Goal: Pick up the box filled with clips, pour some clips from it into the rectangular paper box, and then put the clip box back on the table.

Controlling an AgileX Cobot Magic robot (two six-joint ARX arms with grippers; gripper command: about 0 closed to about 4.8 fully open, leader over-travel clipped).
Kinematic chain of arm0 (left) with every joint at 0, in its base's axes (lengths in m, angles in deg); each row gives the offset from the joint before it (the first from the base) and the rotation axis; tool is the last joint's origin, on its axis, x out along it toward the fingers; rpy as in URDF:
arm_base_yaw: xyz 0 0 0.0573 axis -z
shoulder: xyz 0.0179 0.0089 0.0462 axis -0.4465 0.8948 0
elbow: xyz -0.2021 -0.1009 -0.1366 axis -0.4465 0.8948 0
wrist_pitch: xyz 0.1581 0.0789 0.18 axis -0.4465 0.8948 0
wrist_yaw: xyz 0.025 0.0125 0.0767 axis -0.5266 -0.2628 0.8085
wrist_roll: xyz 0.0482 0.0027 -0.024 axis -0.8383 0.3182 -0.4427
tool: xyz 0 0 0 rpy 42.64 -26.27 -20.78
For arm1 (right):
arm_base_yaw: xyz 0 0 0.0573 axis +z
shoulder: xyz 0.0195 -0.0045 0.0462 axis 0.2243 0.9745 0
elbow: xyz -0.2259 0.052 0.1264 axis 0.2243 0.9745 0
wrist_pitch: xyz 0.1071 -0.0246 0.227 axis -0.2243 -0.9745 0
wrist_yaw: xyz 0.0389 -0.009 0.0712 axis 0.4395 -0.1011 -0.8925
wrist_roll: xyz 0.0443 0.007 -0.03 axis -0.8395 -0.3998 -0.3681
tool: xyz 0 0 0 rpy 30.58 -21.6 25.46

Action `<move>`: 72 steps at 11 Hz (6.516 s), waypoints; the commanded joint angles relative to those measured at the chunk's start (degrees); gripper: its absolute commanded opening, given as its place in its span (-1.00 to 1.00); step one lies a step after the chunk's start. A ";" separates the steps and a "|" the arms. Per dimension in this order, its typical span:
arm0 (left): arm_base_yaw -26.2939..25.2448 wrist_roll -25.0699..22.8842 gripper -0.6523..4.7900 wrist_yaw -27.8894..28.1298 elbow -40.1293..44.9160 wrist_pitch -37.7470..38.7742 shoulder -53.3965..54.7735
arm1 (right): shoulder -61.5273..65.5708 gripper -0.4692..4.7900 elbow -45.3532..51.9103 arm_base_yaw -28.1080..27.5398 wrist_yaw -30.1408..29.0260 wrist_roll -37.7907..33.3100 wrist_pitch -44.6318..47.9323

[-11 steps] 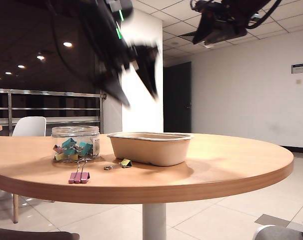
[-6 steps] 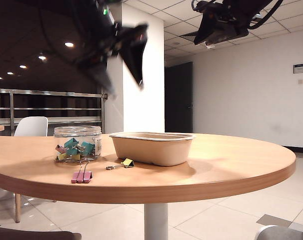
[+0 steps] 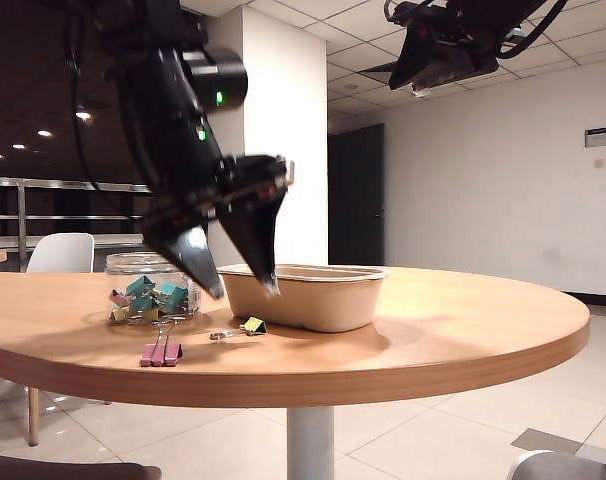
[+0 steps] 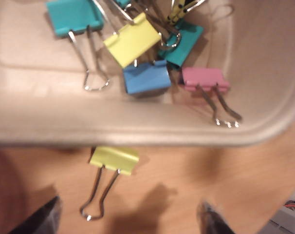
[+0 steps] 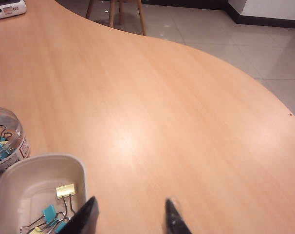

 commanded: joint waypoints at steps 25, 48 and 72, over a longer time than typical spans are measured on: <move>0.37 7.61 0.40 -0.20 -4.92 -5.84 7.56 | -0.39 -0.14 -0.28 -0.90 -0.13 -0.07 3.21; -0.50 6.64 0.40 3.48 -14.56 12.35 -2.73 | -0.39 -0.14 -0.85 -2.05 -0.37 -0.26 4.07; 0.46 16.72 0.47 -1.62 12.98 5.33 -6.27 | -0.39 -0.14 -0.85 -2.05 -0.37 -1.33 4.07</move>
